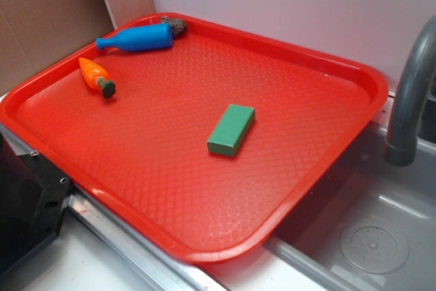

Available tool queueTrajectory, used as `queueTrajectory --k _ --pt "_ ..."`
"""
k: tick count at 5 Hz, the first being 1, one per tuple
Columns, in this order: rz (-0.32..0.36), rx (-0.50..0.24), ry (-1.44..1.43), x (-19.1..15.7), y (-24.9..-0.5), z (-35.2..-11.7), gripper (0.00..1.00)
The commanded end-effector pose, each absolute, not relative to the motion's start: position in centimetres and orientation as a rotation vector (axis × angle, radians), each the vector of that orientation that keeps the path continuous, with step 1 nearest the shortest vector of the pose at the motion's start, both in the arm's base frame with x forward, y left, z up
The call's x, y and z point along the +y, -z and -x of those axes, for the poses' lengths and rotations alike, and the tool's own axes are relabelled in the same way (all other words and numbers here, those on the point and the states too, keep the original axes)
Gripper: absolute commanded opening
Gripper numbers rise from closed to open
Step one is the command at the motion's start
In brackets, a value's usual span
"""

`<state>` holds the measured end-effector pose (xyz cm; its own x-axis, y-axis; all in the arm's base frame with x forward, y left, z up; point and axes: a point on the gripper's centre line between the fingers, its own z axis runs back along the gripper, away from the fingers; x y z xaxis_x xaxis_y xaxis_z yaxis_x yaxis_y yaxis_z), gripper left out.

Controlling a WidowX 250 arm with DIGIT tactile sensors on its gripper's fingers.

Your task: Grab the carrot.

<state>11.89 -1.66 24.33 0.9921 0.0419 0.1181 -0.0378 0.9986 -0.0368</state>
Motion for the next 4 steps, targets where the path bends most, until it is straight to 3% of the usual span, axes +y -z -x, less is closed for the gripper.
queueTrajectory --k 1,2,3,4 --pt "0.034 -0.119 -0.040 -1.7 -24.3 -11.9 1.00" --pt "0.094 -0.077 -0.297 3.3 -19.7 -13.3 1.00" --pt "0.176 -0.088 -0.498 5.1 -18.1 -15.1 1.00" --pt "0.195 -0.200 -0.715 9.0 -15.7 -17.0 1.00"
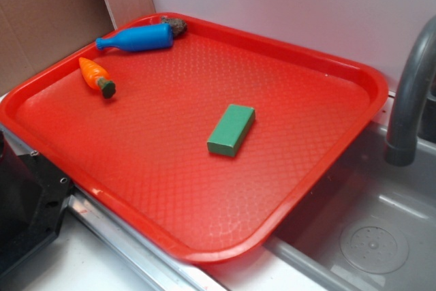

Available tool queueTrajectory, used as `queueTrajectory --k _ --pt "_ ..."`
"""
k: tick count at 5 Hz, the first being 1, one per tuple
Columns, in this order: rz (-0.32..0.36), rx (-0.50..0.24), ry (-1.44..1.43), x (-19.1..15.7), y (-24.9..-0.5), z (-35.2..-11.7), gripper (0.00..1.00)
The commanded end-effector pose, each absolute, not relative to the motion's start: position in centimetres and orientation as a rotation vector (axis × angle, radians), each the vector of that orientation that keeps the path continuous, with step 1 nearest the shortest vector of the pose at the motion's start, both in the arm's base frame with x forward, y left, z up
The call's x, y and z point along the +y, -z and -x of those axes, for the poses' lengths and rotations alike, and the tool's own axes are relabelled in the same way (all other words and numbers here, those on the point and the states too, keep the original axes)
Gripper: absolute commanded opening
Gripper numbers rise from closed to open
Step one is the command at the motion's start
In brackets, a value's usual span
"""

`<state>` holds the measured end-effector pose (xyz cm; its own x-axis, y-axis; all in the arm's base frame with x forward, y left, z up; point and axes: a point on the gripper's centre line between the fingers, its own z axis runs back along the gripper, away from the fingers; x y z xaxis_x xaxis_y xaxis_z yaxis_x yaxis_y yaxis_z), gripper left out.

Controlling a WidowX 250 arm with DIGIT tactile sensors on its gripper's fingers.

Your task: Grab the carrot.

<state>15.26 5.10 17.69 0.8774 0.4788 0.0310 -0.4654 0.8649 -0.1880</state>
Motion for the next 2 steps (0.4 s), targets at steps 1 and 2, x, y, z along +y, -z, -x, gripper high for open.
queueTrajectory --k 1,2 --pt "0.119 -0.251 -0.816 10.6 -13.7 -18.4 1.00" --pt "0.015 -0.219 -0.883 11.3 -10.9 -19.8 1.00"
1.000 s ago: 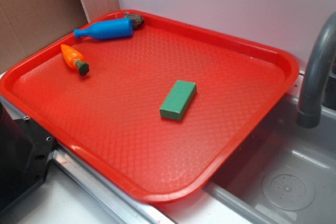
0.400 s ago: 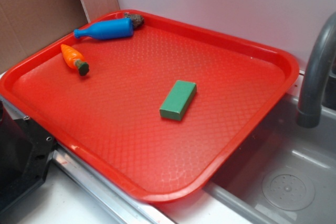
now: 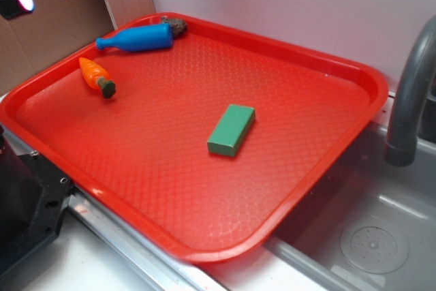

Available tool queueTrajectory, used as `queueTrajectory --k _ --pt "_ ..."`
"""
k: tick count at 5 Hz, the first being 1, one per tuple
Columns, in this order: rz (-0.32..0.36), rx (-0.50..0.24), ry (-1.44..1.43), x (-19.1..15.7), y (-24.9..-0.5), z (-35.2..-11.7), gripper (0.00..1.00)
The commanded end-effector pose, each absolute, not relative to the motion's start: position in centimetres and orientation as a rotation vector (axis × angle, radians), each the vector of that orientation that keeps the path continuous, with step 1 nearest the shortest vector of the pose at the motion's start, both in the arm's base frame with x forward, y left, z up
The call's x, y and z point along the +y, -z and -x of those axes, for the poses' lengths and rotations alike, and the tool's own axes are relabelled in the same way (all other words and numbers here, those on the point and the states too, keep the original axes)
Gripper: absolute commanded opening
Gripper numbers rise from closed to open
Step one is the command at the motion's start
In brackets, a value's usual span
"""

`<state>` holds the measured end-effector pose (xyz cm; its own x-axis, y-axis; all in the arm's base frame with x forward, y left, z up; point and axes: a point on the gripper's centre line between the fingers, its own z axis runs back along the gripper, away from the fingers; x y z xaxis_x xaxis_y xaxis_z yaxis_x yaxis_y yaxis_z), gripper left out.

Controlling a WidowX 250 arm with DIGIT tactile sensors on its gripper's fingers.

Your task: Grab the carrot.

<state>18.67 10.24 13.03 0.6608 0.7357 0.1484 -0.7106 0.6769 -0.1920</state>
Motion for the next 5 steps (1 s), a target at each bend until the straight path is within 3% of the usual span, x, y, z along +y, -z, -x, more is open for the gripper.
queueTrajectory --k 1,3,4,5 --pt "-0.011 -0.154 -0.911 11.7 -7.9 -20.6 1.00" --pt "-0.084 -0.071 -0.950 12.5 -4.1 -19.6 1.00" --pt "-0.085 -0.032 -0.944 12.4 -2.8 -19.3 1.00" --pt "-0.116 -0.059 -0.954 12.1 -2.2 -17.2 0.46"
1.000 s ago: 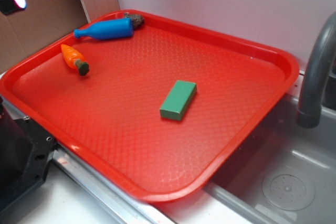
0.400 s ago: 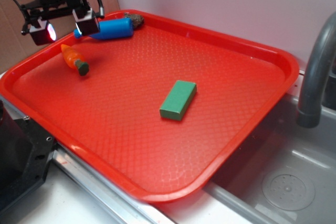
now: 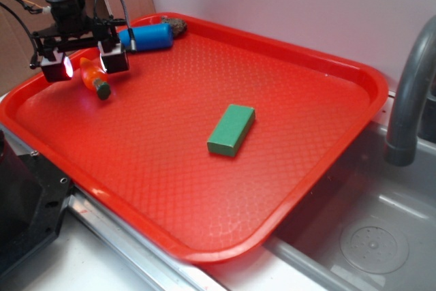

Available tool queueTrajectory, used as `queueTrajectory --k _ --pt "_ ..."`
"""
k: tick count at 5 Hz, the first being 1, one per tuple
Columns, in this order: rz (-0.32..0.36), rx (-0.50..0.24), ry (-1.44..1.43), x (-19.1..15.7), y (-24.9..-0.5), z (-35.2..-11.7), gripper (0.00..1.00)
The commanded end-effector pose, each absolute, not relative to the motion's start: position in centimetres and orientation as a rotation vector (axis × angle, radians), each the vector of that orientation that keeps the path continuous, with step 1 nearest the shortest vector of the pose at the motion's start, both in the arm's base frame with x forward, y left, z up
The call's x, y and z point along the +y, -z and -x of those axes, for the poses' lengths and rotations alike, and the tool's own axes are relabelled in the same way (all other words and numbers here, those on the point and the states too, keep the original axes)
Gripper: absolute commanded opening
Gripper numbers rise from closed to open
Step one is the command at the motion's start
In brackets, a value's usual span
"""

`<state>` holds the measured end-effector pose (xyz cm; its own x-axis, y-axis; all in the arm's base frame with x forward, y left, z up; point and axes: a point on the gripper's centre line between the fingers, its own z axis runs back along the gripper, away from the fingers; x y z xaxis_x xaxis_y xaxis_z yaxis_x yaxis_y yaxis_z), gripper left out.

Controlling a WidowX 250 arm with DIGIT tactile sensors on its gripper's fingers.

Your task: Grab the carrot.

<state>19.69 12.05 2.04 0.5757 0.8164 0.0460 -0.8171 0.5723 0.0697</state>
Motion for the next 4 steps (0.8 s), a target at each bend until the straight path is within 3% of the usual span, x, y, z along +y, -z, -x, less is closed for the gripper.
queueTrajectory --k 1,2,3,4 --pt "-0.115 -0.087 -0.931 11.8 -2.8 -16.6 0.00" --pt "-0.027 -0.032 -0.785 10.5 -4.4 -19.4 0.00" --pt "0.066 -0.015 -0.553 8.3 -8.7 -20.7 0.00" --pt "0.056 0.029 -0.355 5.3 -13.2 -21.8 0.00"
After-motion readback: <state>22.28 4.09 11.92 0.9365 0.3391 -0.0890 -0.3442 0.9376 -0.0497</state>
